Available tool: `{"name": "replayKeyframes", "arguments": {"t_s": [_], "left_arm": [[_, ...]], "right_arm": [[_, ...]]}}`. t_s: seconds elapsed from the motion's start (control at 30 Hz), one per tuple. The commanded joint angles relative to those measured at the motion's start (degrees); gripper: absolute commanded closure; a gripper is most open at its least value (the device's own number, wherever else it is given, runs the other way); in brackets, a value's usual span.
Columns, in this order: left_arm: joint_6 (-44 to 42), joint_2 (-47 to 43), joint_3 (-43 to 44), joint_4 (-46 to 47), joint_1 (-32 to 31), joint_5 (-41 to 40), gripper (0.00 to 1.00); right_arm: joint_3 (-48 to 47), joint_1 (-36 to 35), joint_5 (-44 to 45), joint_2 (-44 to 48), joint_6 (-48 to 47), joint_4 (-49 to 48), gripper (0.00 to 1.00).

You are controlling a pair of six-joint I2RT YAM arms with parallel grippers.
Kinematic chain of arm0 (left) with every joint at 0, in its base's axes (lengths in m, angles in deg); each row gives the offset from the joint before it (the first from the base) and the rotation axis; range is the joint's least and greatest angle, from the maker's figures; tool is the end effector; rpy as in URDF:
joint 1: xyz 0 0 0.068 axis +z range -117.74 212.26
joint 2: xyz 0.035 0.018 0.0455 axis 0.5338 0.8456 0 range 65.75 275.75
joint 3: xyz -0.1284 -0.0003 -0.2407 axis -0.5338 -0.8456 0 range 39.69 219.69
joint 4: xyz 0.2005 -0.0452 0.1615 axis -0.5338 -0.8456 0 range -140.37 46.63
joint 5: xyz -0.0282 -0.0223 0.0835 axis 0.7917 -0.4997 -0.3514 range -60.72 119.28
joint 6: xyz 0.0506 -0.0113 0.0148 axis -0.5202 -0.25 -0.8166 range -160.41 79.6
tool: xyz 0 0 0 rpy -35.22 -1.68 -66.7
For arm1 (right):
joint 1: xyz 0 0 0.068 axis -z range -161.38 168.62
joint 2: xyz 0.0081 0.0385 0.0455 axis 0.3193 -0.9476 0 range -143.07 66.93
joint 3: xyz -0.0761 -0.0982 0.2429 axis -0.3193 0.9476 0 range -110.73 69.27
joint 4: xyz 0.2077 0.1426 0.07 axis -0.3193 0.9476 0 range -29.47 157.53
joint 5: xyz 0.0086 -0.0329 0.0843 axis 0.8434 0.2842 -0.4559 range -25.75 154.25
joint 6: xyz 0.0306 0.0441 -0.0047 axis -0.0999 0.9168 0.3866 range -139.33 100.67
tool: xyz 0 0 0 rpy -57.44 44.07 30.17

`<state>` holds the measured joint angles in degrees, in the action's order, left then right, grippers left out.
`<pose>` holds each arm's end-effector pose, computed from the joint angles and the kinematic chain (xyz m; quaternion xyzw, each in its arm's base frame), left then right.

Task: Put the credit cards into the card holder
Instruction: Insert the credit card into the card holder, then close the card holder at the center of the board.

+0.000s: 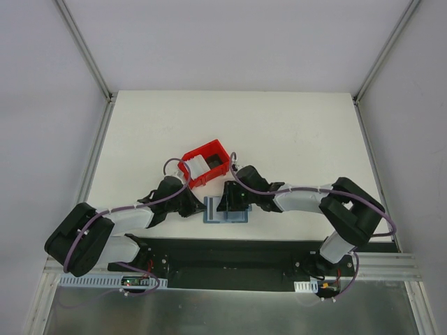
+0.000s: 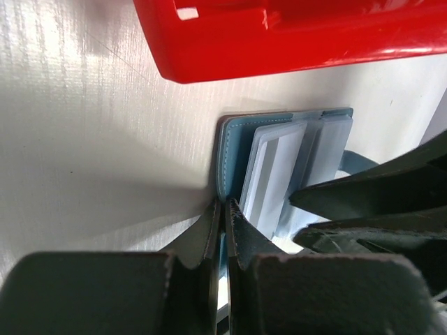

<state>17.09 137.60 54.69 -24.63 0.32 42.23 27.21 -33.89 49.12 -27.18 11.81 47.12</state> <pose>0.1718 -0.1165 0.1250 -0.1495 0.8823 -0.3779 0.2376 0.1883 0.2608 0.1530 -0.2217 0.8673 0.3749 0.2410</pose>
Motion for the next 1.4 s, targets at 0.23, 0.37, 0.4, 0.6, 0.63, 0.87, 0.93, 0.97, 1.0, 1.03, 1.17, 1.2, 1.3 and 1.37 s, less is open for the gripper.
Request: {"name": "replayKeyframes", "arguments": {"t_s": [0.23, 0.37, 0.4, 0.6, 0.63, 0.87, 0.93, 0.97, 1.0, 1.03, 1.17, 1.2, 1.3, 1.37], "left_arm": [[-7.3, -4.26, 0.29, -15.57, -0.49, -6.62, 1.0], [-7.4, -7.6, -0.15, -17.33, -0.49, -8.38, 1.0], [-7.4, -8.13, -0.24, -17.68, -0.49, -8.64, 1.0], [-7.14, -10.24, -0.41, -18.57, -0.49, -7.94, 1.0], [-6.96, -10.77, -0.85, -18.57, -0.49, -8.11, 1.0], [-5.99, -12.88, -2.26, -18.57, -0.49, -8.03, 1.0], [-6.17, -13.14, -2.61, -18.57, -0.49, -8.38, 1.0], [-6.25, -13.49, -2.96, -18.57, -0.49, -8.47, 1.0], [-6.17, -13.93, -3.49, -18.57, -0.57, -8.47, 1.0], [-6.25, -14.46, -3.93, -18.57, -0.58, -8.73, 1.0], [-6.69, -17.88, -5.68, -18.57, -0.57, -8.56, 1.0], [-6.61, -18.59, -5.95, -18.57, -0.58, -8.38, 1.0], [-6.87, -19.56, -6.57, -18.57, -0.58, -8.38, 1.0], [-6.87, -19.73, -6.83, -18.57, -0.49, -7.94, 1.0]], "right_arm": [[-1.19, 0.13, 12.05, 20.78, -10.22, 12.27, 0.48], [3.38, 0.04, 18.11, 27.65, -9.34, 15.41, 0.39], [3.91, 0.04, 18.91, 28.44, -9.16, 16.65, 0.38], [9.88, -1.1, 15.75, 31.26, -4.78, 11.06, 0.38], [11.03, -1.28, 15.75, 31.09, -4.07, 9.3, 0.38], [10.69, -5.05, 14.6, 25.12, -2.92, 4.8, 0.44], [10.86, -7.24, 19.76, 24.41, -2.14, 4.97, 0.46], [11.56, -8.47, 22.58, 24.58, -0.83, 5.23, 0.45], [12.26, -9.44, 24.78, 24.76, -0.2, 5.06, 0.44], [12.53, -10.15, 26.54, 24.93, -0.46, 5.41, 0.43], [9.9, -11.3, 30.25, 24.06, -2.3, 10.5, 0.4], [9.2, -11.21, 30.69, 23.53, -3.18, 10.86, 0.4], [6.83, -11.21, 34.63, 21.78, -4.24, 13.14, 0.38], [3.94, -11.21, 35.35, 19.5, -6.43, 16.3, 0.38]]}}
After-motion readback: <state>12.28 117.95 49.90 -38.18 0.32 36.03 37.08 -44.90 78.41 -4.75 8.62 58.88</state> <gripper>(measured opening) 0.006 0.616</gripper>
